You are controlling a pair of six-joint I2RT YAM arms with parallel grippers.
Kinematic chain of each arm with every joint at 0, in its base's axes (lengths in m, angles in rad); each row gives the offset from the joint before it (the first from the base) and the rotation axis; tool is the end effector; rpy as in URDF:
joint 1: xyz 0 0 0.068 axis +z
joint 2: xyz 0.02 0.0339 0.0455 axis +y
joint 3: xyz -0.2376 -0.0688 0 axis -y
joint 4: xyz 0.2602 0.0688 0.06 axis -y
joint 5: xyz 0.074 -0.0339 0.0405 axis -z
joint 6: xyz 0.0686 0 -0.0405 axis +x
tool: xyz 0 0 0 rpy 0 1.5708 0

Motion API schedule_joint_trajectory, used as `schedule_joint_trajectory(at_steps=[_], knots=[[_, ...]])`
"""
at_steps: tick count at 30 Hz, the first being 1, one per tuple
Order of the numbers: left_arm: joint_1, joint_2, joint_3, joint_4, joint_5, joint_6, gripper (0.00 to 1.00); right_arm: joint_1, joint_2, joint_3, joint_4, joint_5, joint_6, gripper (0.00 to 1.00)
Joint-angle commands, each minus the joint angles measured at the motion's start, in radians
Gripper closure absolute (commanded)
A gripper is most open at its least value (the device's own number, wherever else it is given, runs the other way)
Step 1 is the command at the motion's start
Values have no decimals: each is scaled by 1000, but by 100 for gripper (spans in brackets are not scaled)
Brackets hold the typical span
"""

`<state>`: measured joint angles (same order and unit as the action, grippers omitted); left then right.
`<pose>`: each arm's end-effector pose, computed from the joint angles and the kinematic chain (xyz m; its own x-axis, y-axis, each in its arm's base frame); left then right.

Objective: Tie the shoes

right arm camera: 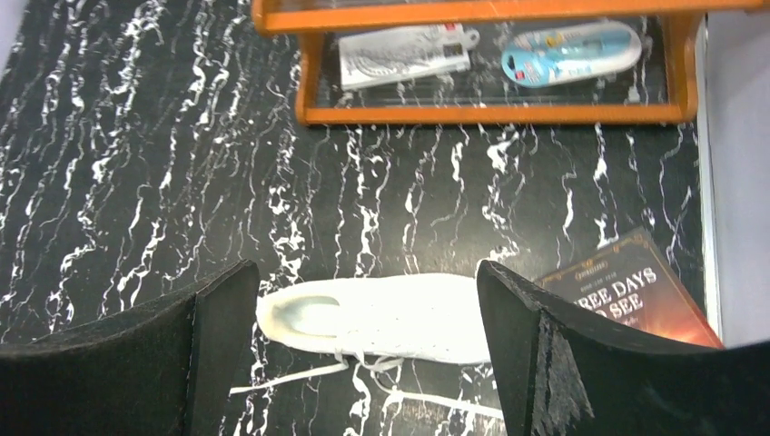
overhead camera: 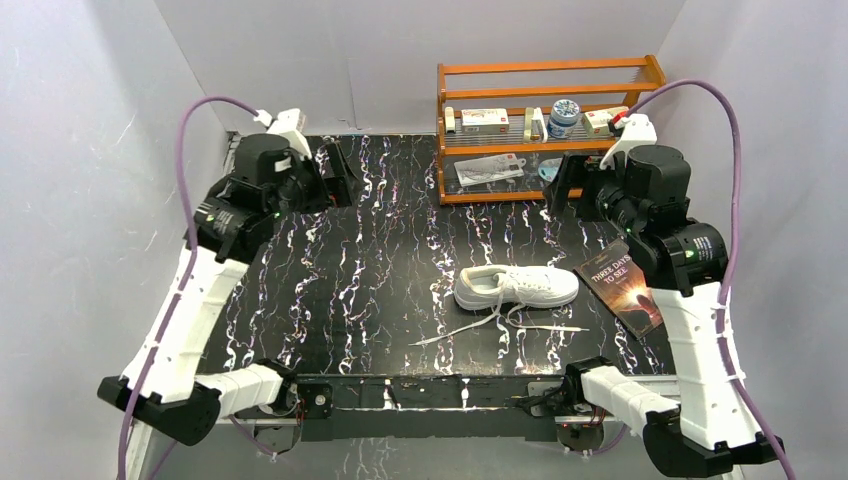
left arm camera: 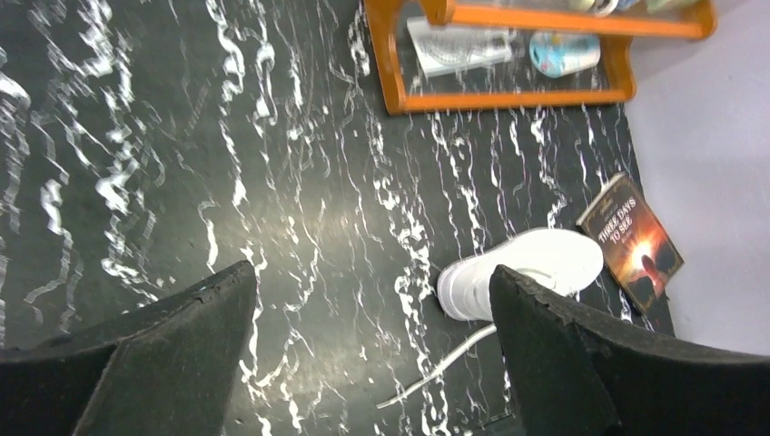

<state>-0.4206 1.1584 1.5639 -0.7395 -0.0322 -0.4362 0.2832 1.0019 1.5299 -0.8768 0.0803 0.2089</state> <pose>0.2518 -0.1102 0.4422 -0.4319 -0.2694 -0.8607 0.2183 0.8947 -0.3896 0.2131 0.0563 0.4479 -0.3638 0.1094 -0.9250 -0.1336 0.9767 0.1681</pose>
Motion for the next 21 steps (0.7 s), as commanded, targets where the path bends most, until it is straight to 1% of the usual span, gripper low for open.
schedule_joint_trajectory(at_steps=[1,6,11,13,17,21], knots=[[0,19,-106,101,132,-95,3,-50,-25,-24,-40,26,39,2],[-49,77,-219,173,213,-174,2,-95,-40,-59,-81,21,60,2],[-131,174,-272,226,276,-227,2,-123,-73,-93,-105,-83,86,1],[-166,226,-275,244,302,-243,2,-131,-91,-106,-129,-99,123,1],[-244,348,-232,233,328,-236,3,-139,-119,-133,-163,-173,134,2],[-339,453,-178,183,299,-214,4,-143,-138,-140,-199,-266,119,2]])
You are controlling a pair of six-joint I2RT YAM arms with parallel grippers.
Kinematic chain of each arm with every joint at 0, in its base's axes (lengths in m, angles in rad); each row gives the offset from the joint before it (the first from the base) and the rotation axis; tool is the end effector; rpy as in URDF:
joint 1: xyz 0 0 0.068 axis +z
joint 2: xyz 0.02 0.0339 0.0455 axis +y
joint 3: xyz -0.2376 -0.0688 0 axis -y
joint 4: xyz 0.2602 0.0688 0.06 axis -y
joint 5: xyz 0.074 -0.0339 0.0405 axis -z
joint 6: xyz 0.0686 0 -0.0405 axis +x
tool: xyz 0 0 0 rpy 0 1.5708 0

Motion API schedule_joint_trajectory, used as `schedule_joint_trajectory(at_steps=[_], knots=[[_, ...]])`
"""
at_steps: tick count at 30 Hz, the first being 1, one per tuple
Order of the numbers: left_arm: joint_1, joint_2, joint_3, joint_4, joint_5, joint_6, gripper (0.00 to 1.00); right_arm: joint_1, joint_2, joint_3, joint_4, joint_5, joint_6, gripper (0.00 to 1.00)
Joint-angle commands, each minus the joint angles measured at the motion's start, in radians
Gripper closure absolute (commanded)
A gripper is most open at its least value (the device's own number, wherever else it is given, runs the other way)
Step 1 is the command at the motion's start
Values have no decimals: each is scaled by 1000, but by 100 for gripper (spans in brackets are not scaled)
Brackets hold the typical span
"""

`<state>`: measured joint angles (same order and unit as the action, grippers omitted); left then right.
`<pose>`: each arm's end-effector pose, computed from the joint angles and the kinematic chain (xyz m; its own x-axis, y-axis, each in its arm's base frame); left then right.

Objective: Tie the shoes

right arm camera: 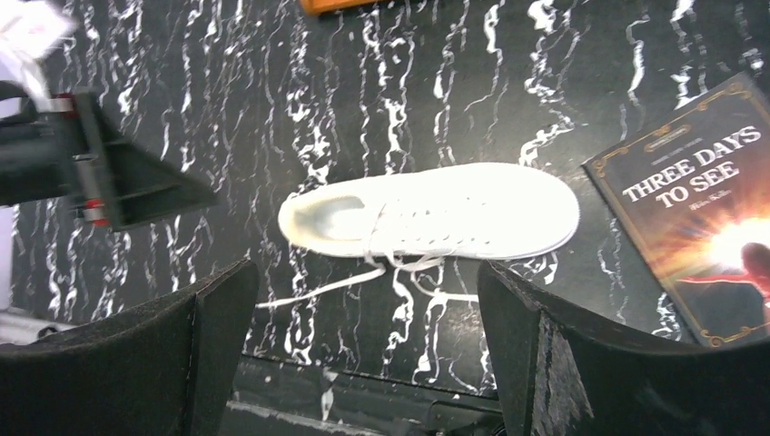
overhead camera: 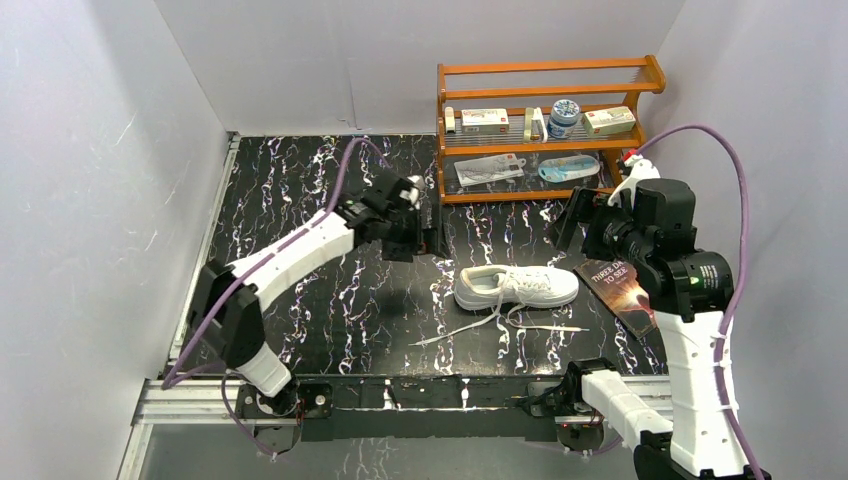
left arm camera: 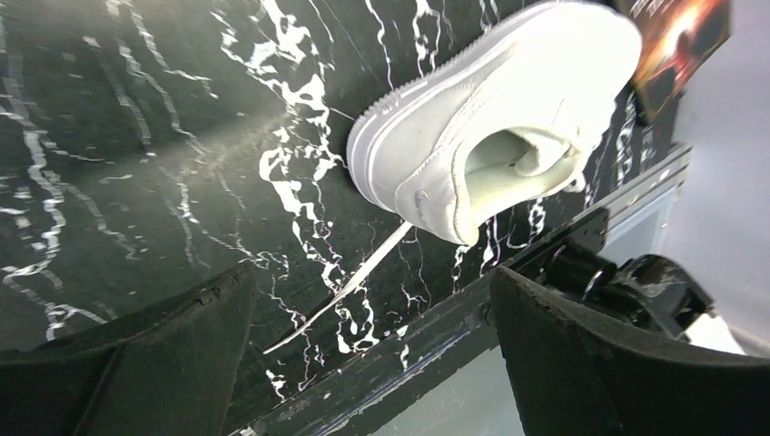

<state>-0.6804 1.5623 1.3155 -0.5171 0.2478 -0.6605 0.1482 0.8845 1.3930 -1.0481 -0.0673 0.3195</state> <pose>0.2898 -0.2562 0.2485 -0.8833 -0.0503 -0.4662 0.2605 0.7741 -0.5770 0.1869 0.0326 0.4032 -0.5466 0.2352 -0.8036 -0.0344 0.9526 0.3023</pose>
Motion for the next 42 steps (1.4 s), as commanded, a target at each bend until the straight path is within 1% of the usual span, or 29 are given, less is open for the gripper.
schedule_joint_trajectory(at_steps=[1,5,8,12,16,18,22,26,28,30,31,32,35,37,39,42], knots=[[-104,69,82,-52,7,16,4,-9,-24,-3,-32,-143,0,1],[-195,152,131,-105,-38,43,4,-11,-40,-7,-42,-199,5,1],[-241,217,196,-132,-58,59,5,-12,-49,-14,-46,-235,14,1],[-270,296,303,-176,-115,61,6,-12,-63,-23,-49,-234,36,1],[-282,347,348,-192,-151,36,9,-14,-87,-52,-33,-226,83,1],[-286,380,372,-208,-157,34,14,-14,-99,-70,-28,-223,110,1],[-289,446,441,-271,-218,37,23,-14,-124,-108,-30,-208,160,2],[-289,508,504,-355,-303,34,35,-13,-149,-131,-39,-196,166,1],[-289,526,524,-411,-356,17,45,-13,-146,-133,-50,-188,150,1],[-286,530,523,-443,-391,2,66,-14,-135,-131,-61,-189,132,1],[-282,527,518,-453,-393,-4,75,-13,-127,-131,-64,-191,126,2],[-279,521,510,-462,-399,-17,78,-13,-121,-132,-67,-198,118,1],[-267,469,455,-479,-421,-64,79,-13,-101,-146,-56,-230,99,1],[-243,414,390,-469,-411,-108,82,-14,-91,-159,-40,-254,86,1],[-211,329,313,-446,-392,-159,85,-14,-77,-177,-26,-270,79,1],[-179,235,225,-436,-397,-249,86,-13,-55,-206,0,-316,74,2]])
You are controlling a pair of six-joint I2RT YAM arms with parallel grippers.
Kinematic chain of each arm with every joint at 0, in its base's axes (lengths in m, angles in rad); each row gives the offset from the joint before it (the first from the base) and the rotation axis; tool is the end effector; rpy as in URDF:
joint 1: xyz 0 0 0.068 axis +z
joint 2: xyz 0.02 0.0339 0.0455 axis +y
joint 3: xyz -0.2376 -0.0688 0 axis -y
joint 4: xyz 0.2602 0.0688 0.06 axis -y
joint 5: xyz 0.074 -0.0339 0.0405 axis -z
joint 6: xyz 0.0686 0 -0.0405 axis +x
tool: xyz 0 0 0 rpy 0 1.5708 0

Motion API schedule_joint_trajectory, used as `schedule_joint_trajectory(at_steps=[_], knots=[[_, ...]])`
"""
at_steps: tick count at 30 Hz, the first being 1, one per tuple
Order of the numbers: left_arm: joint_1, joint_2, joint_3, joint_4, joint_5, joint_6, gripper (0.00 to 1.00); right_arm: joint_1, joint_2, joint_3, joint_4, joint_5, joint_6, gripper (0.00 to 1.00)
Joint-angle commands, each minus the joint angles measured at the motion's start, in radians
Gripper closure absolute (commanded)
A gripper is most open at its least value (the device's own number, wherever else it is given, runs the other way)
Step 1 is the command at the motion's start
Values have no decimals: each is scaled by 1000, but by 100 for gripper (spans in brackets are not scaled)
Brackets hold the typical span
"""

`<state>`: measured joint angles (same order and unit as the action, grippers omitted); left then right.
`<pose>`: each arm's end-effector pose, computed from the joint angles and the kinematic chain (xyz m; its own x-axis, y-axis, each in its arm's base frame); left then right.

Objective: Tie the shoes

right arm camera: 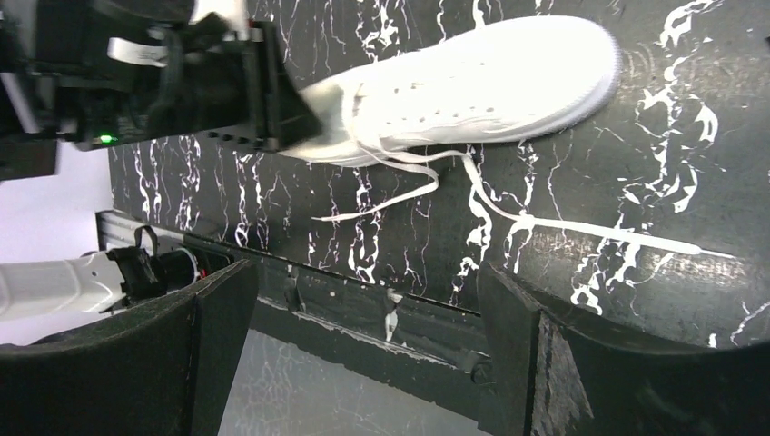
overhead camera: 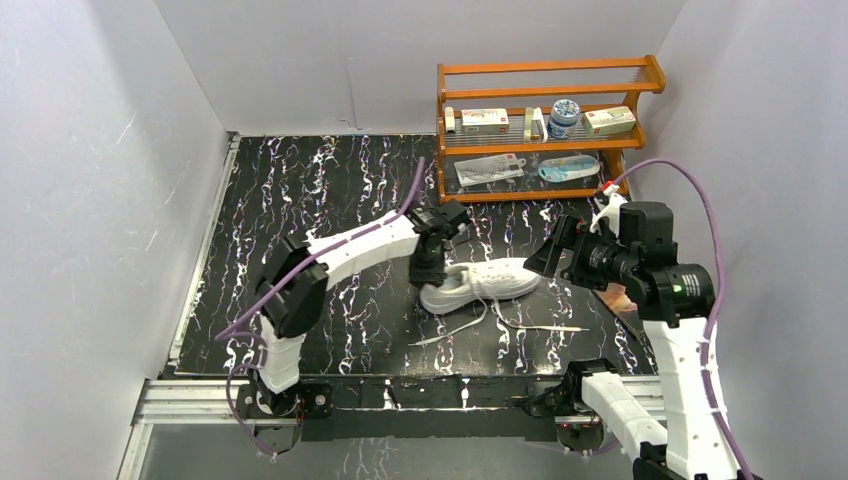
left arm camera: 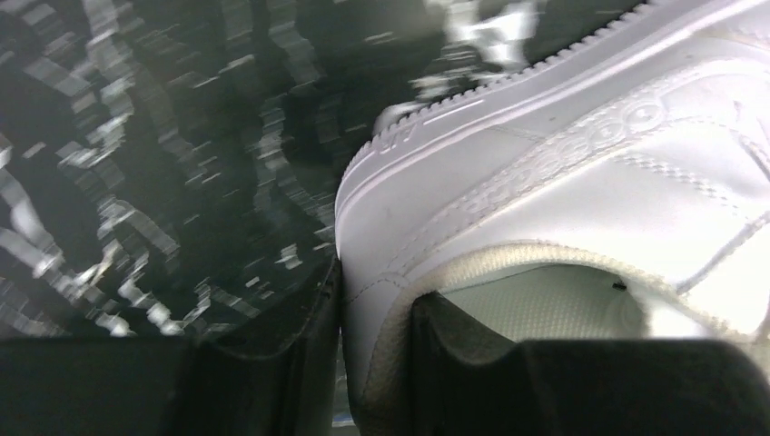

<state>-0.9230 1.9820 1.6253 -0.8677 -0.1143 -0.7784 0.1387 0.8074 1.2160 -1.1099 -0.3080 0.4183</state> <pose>0.2645 -0.3366 0.1630 -0.9440 0.0915 -0.3171 0.1489 0.9755 -0.1620 0.1726 0.0451 0.3537 -0.7306 0.2889 -0.6187 -0.0704 0.8694 0.4891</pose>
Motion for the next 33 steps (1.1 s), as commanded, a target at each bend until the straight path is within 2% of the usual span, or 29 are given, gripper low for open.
schedule_joint_trajectory(at_steps=[1,5,10,14,17,19,21,24,25,27,29,33], knots=[[74,-211,-110,-87,-32,-169,88,-4,30,-40,71,-92,-25,1],[102,-304,-210,-42,-4,-344,90,-4,60,-98,117,-166,-23,2],[129,-372,-352,170,97,-553,91,-2,97,-177,199,-302,-59,3],[135,-335,-342,223,106,-670,91,6,129,-233,254,-334,-62,9],[132,-312,-340,222,101,-744,86,23,161,-271,310,-357,-41,14],[132,-316,-352,225,95,-759,77,45,185,-297,363,-369,-20,16],[131,-327,-359,229,97,-718,59,83,209,-321,410,-362,3,16],[131,-364,-360,202,89,-596,23,150,236,-351,463,-319,32,16],[132,-384,-361,183,78,-555,15,165,244,-353,470,-309,33,16],[131,-431,-352,122,47,-454,9,173,257,-348,462,-289,31,15],[129,-499,-369,110,34,-332,9,173,266,-330,430,-258,22,14],[112,-718,-532,167,80,-155,9,172,250,-300,372,-132,2,12]])
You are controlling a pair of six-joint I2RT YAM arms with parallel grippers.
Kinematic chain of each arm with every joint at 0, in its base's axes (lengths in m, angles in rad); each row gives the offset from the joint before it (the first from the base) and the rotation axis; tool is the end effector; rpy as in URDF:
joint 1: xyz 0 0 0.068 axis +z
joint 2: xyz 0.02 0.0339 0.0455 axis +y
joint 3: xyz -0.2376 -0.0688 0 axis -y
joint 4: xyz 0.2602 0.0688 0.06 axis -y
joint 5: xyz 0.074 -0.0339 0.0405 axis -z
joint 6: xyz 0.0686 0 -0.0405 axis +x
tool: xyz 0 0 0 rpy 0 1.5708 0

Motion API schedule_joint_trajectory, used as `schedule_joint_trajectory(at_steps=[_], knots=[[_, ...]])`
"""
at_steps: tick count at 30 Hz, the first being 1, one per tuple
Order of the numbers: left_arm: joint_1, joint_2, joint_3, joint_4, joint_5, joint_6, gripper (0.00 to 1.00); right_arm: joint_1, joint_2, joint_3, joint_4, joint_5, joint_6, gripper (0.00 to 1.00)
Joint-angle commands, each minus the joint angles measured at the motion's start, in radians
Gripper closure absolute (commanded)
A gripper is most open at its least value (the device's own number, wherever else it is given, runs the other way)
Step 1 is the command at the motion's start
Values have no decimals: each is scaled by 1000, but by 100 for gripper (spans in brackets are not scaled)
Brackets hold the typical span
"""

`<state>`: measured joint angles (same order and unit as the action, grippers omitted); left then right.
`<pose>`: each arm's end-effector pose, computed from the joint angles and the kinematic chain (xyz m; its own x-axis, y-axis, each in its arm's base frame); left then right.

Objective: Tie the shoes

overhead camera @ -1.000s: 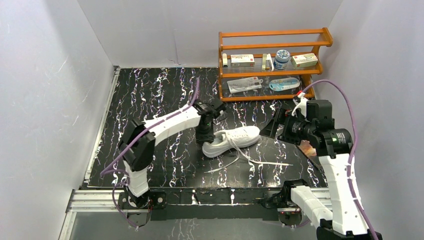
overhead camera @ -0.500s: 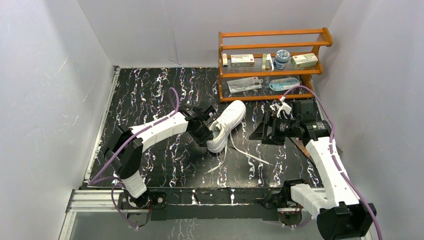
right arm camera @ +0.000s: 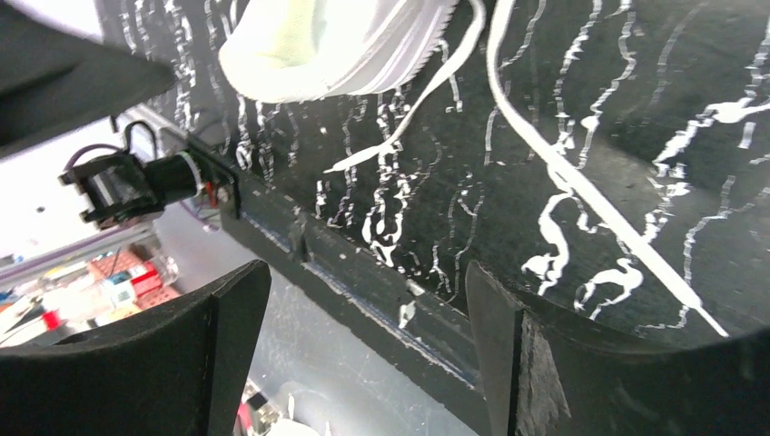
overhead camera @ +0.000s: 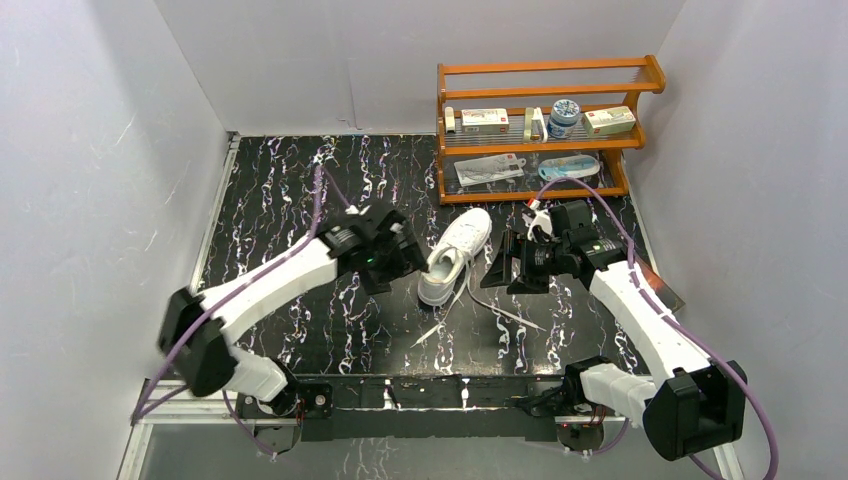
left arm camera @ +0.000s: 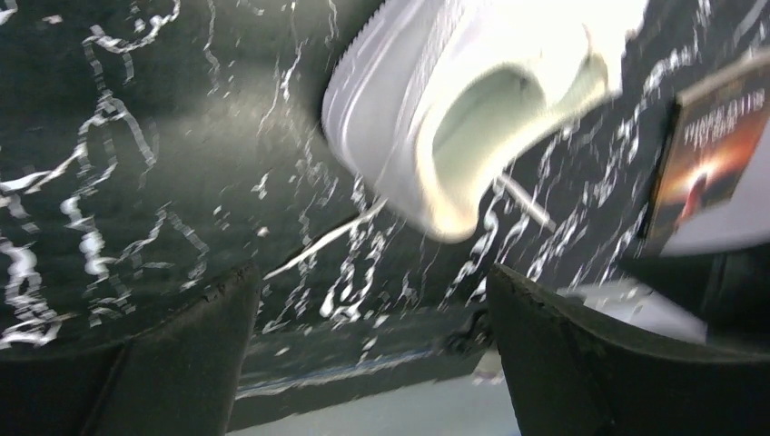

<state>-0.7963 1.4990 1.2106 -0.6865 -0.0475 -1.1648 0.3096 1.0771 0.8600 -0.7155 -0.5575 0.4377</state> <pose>0.2467 -0.2475 0.2160 -0.8674 -0.4256 -0.2578 -0.2572 0.8269 -0.5001 0.2301 0.1117 0.2191 -0.9297 0.0802 -0.3595 -0.1818 0.7488 0.6374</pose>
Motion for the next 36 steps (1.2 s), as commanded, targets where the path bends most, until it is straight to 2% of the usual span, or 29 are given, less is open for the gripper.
schedule_joint_trajectory(at_steps=[1,4,6,9,12,15,21,24,26,31,36], knots=[[-22,-298,-176,25,42,252,9,1,-21,70,-51,151,-34,11],[-84,-470,-329,156,108,263,9,0,-13,107,-122,231,-84,10],[-149,-550,-418,249,38,265,9,0,2,124,-153,263,-116,10],[-229,-596,-527,418,-24,378,9,0,24,142,-168,263,-147,10],[-279,-525,-550,523,-73,500,10,0,39,170,-184,240,-152,10],[-304,-390,-555,621,-78,605,17,0,41,186,-194,219,-139,10],[-358,-203,-571,835,-201,767,27,0,21,212,-232,222,-132,10],[-365,-118,-558,919,-185,813,56,1,7,194,-232,225,-126,10],[-381,-60,-549,959,-187,820,64,0,2,185,-234,220,-121,10],[-445,17,-546,1036,-271,845,65,1,-7,183,-227,210,-103,10],[-459,67,-570,1103,-361,884,58,1,-1,187,-222,195,-80,10]])
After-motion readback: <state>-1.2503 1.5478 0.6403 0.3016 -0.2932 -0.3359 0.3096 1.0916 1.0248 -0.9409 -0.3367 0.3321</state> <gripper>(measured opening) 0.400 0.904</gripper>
